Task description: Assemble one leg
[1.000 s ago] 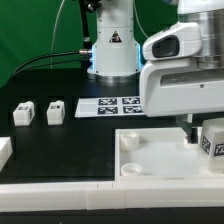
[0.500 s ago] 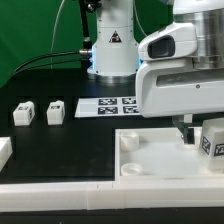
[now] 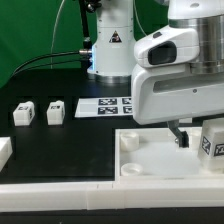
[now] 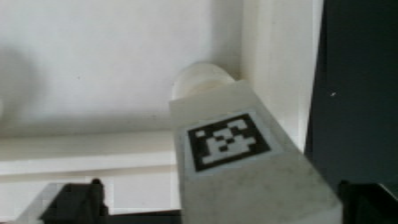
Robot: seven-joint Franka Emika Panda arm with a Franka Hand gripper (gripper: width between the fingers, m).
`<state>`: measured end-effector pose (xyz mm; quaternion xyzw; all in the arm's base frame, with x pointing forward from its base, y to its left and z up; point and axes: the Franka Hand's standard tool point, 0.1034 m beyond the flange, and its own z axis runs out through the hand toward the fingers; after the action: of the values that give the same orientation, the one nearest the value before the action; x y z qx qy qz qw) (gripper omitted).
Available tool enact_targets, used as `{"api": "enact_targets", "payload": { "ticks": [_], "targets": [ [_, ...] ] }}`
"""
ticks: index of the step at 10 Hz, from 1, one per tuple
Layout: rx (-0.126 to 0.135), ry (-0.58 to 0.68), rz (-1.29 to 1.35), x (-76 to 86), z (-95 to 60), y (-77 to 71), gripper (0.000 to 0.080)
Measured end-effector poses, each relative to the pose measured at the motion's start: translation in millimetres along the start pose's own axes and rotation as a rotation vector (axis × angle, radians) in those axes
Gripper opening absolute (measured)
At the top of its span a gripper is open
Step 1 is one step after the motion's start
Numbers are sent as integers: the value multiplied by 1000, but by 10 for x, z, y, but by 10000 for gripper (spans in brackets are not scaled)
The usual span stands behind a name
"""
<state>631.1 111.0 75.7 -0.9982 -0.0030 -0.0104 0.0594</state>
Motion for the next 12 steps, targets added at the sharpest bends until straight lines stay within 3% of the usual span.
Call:
{"api": "enact_targets", "payload": {
  "ticks": [3, 6, 10, 12],
  "targets": [
    [2, 12, 13, 21, -29, -11, 649],
    [2, 9, 13, 15, -13, -5, 290],
    [2, 9, 77, 16, -12, 2, 291],
    [2, 9, 250, 19, -14, 23, 291]
  ]
}}
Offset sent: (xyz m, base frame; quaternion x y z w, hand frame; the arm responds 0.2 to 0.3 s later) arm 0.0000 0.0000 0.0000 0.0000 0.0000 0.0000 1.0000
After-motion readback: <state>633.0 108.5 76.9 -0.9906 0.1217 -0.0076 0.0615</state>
